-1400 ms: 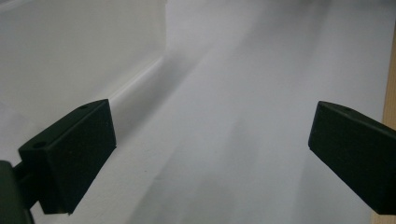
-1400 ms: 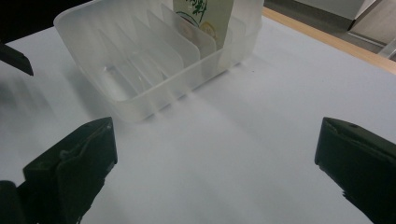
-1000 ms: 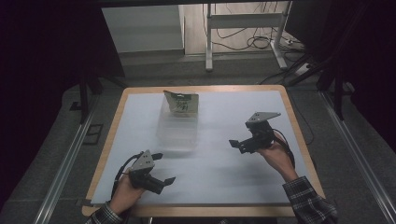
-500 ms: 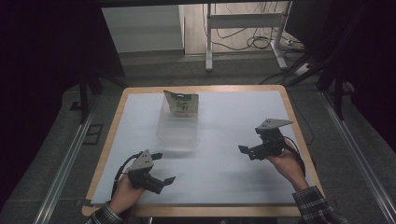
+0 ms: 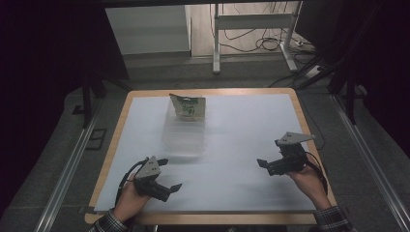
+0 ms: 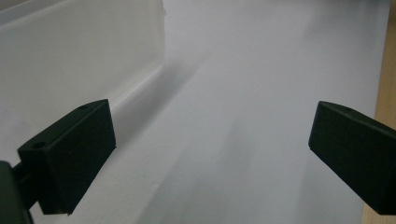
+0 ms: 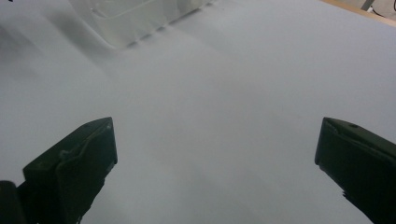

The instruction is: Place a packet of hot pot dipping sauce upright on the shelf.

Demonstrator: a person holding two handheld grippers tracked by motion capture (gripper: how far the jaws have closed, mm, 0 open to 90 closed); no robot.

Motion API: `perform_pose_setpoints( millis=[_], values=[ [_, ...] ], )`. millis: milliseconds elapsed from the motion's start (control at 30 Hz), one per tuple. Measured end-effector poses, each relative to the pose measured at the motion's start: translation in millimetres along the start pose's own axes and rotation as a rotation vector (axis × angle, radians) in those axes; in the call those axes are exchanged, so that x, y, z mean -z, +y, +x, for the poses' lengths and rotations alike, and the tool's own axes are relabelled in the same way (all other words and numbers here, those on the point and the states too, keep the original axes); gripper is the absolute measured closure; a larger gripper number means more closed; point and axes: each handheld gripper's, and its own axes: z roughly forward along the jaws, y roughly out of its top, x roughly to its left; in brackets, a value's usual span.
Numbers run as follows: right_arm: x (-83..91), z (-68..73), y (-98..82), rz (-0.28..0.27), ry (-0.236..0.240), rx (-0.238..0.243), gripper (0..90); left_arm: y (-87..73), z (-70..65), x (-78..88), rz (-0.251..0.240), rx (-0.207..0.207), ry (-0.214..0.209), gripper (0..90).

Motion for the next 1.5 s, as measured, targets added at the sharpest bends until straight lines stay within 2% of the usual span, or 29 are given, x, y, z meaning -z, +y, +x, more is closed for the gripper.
perform_pose_setpoints(
  millis=[900, 1133, 1233, 1333, 1500],
  values=[
    [40.2, -10.0, -56.6, -0.021, -0.093, -0.092, 0.0, -0.2, -1.1, -0.5, 0.009, -0.011, 0.004, 1.2],
    [45.3, -10.6, -73.6, -0.001, -0.121, -0.108, 0.0, -0.3, -1.4, -1.0, 0.017, -0.018, 0.007, 1.3],
    [48.0, -12.1, -86.2, 0.030, -0.131, -0.132, 0.0, -0.2, -1.6, -1.0, 0.018, -0.020, 0.008, 1.3],
    [50.4, -12.2, -90.4, 0.039, -0.129, -0.145, 0.0, -0.4, -1.5, -1.3, 0.023, -0.021, 0.008, 1.4],
    [48.5, -11.6, -91.6, 0.049, -0.128, -0.141, 0.0, -0.1, -1.3, -1.4, 0.019, -0.020, 0.009, 1.4]
  ],
)
